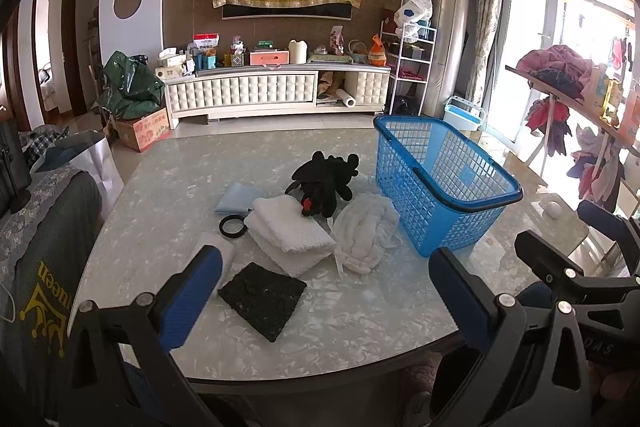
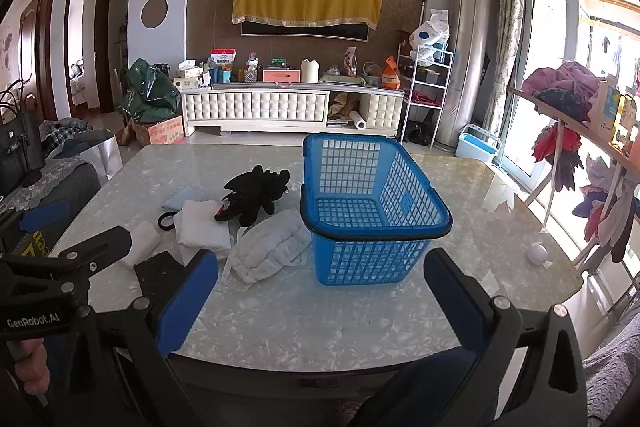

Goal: Organize soft objects

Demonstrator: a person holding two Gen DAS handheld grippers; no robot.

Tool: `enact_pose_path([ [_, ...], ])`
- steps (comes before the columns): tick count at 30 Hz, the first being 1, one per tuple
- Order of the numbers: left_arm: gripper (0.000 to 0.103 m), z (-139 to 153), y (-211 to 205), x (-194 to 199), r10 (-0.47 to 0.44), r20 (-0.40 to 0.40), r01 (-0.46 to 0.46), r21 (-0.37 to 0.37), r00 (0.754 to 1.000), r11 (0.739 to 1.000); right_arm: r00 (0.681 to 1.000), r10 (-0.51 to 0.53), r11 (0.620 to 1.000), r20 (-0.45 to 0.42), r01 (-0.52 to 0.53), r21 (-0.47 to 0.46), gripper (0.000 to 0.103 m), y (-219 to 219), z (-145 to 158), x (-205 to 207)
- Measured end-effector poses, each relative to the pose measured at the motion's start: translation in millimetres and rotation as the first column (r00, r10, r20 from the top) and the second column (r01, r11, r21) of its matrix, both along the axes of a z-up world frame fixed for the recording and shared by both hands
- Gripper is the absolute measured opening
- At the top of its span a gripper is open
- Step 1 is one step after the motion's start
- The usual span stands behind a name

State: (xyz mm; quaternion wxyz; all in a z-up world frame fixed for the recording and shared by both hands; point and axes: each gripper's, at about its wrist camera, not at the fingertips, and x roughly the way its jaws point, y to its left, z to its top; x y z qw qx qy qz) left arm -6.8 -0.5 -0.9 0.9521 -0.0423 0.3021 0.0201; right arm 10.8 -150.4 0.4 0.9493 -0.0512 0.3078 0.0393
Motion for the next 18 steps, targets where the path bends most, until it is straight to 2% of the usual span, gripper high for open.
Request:
enact_pose_path([
  [18,0.103,2.8,0.2,-3.5,-0.003,0.005,0.003,0.002,1.0,1.0,1.0,0.003,1.0,0.005,-0.003,0.004,0.103,1.5,1.9,-2.1],
])
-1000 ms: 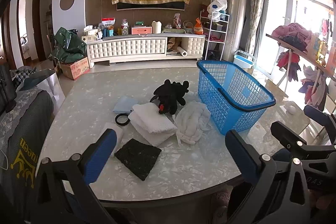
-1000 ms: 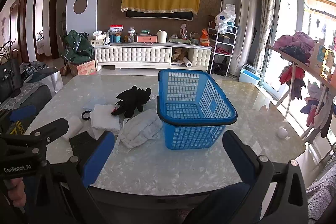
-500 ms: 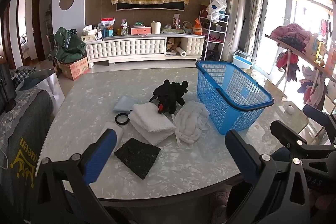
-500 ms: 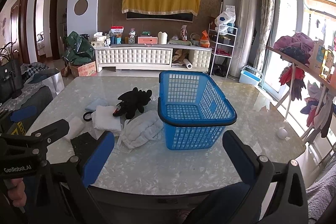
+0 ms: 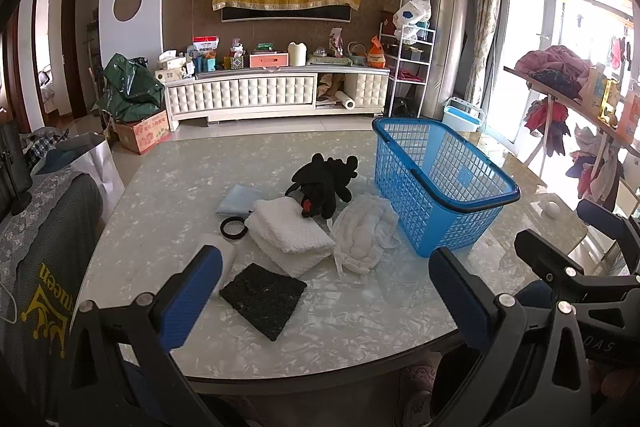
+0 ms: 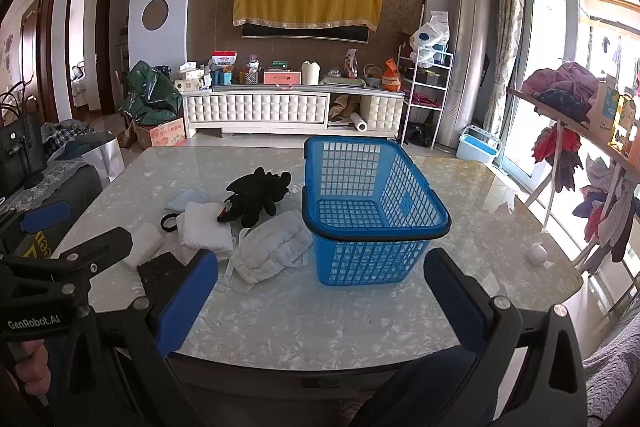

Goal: Organize soft objects

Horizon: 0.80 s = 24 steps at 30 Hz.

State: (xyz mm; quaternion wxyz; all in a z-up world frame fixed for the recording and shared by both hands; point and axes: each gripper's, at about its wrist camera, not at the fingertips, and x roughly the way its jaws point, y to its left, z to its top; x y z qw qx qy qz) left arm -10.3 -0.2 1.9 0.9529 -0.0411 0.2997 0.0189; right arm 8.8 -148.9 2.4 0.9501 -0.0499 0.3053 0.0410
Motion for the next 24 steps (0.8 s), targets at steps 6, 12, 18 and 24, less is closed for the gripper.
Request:
enact_pose_path([
  [6,0.103,-0.1,-0.2,-0.1,0.0,0.002,0.0,0.0,1.0,1.0,1.0,0.001,1.0,-0.001,-0.001,0.004,0.103,0.2,-0.4,-0.2],
  [12,0.103,1.5,-0.4,-2.2,-0.001,0.004,0.001,0.004,1.0,1.0,1.0,0.006,1.0,-0.003,-0.006,0.007,0.103,0.8,0.5,-1.7],
  [18,0.103,2.3,-0.1,-3.5,0.001,0.006,-0.001,0.005,1.0,1.0,1.0,0.007,1.0,-0.003,-0.006,0.007,0.103,0.6,0.3,-1.8],
  [24,0.103,4.5,1.1,-6.0,0.002,0.008,-0.002,0.006,1.0,1.0,1.0,0.008,1.0,-0.003,-0.008,0.006,0.103,1.0,0.5,-1.9],
])
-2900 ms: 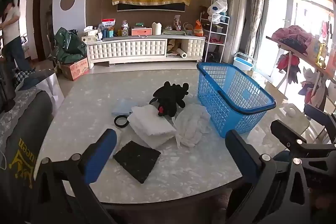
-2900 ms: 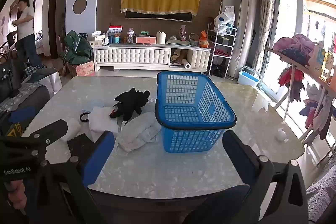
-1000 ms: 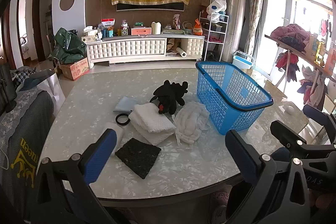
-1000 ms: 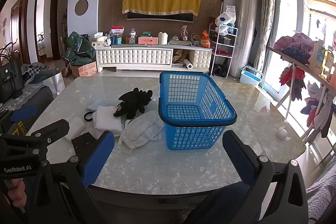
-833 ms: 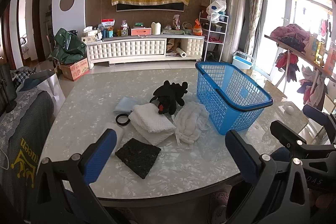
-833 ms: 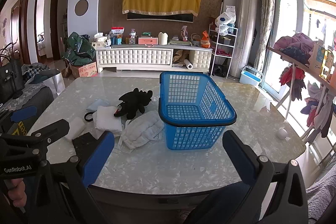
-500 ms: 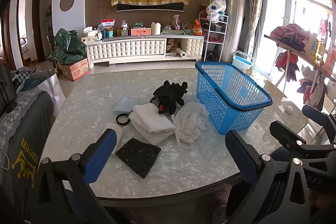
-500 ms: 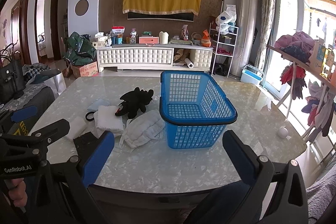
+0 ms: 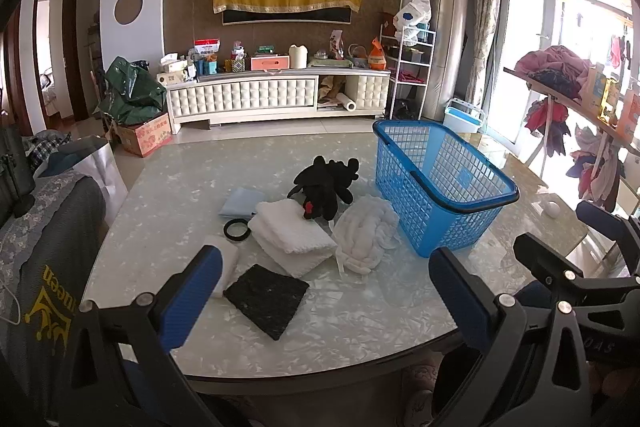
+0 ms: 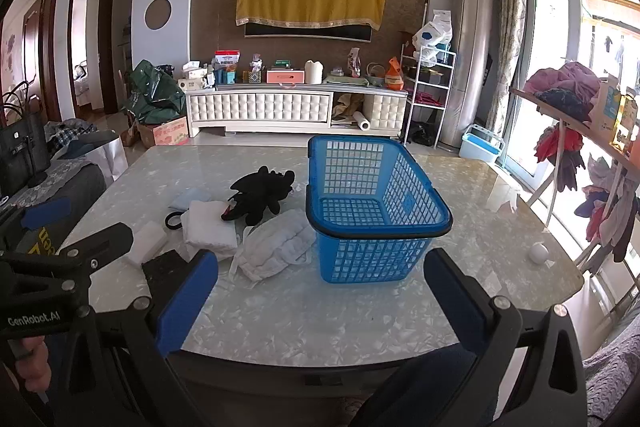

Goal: Organize soft objects

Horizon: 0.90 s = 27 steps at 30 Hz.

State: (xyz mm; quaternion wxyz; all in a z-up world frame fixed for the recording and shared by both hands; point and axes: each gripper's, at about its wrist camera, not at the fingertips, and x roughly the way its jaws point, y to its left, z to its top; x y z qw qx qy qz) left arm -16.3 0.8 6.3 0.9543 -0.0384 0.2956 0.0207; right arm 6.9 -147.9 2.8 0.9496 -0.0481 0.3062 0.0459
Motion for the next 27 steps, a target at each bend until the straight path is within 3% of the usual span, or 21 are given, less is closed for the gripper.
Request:
enact_pose_path([
  [10,0.103,2.9,0.5,-0.7,0.002,0.004,-0.002,0.005,1.0,1.0,1.0,0.012,1.0,-0.004,-0.012,0.004,0.103,4.6,1.6,2.1],
  [19,0.103,30.8,15.2,19.0,0.039,0.02,-0.039,0.027,0.999,0.999,0.998,0.059,0.998,-0.022,-0.059,0.009,0.103,5.6,13.5,26.7],
  [27,0.103,34.5,51.5,53.1,0.103,-0.056,-0.099,0.064,0.993,0.993,0.99,0.131,0.991,-0.045,-0.131,0.002,0.103,13.2,22.4,64.1],
])
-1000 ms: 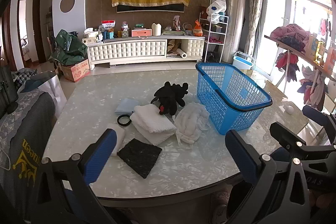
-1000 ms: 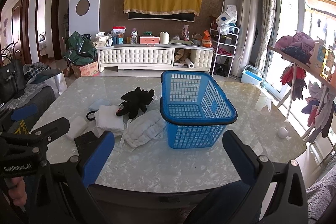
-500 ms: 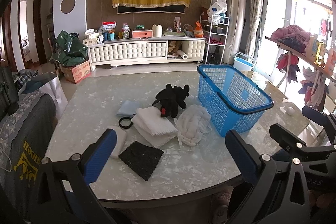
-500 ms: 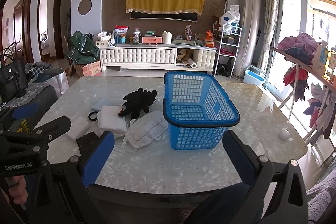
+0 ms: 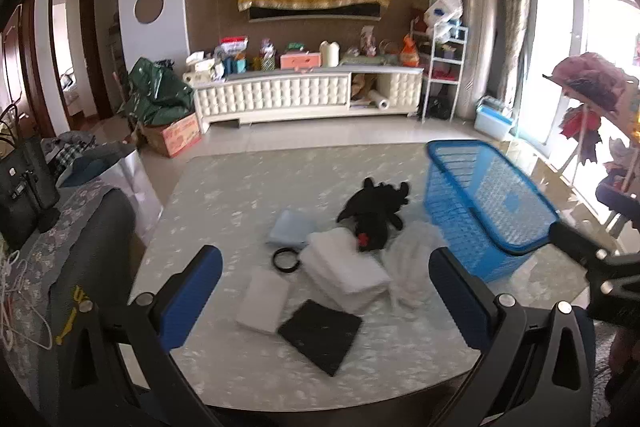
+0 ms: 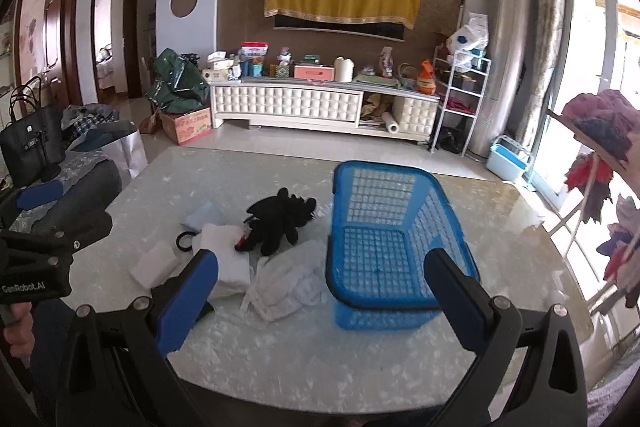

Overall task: Organize soft objects
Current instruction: 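Reach right tool to crumpled white cloth while left tool reaches white foam sheet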

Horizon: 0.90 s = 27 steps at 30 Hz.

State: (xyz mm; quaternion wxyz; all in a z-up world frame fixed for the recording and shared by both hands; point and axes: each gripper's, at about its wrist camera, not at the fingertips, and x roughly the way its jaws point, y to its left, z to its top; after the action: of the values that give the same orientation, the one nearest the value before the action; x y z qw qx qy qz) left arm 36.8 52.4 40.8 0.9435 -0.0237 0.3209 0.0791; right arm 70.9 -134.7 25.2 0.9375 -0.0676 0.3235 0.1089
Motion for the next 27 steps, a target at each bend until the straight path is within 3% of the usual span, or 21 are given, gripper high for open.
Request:
enact_pose_path([
  [10,0.103,-31.0,52.4,44.9,0.036,-0.149,-0.034,0.014,0.988,0.999,0.983,0.105,0.994,-0.15,-0.105,0.003,0.103,29.5,-27.5,46.7],
  [20,0.103,-82.3,85.6,80.8,-0.048,-0.303,0.052,0.005,0.952,0.999,0.921,0.155,0.981,-0.358,-0.187,-0.056,0.103,64.4,-76.1,72.8],
  [27,0.103,-115.7,96.6,91.9,-0.094,-0.348,0.089,-0.031,0.933,0.996,0.88,0.163,0.969,-0.445,-0.227,-0.095,0.086,79.3,-97.0,82.4],
])
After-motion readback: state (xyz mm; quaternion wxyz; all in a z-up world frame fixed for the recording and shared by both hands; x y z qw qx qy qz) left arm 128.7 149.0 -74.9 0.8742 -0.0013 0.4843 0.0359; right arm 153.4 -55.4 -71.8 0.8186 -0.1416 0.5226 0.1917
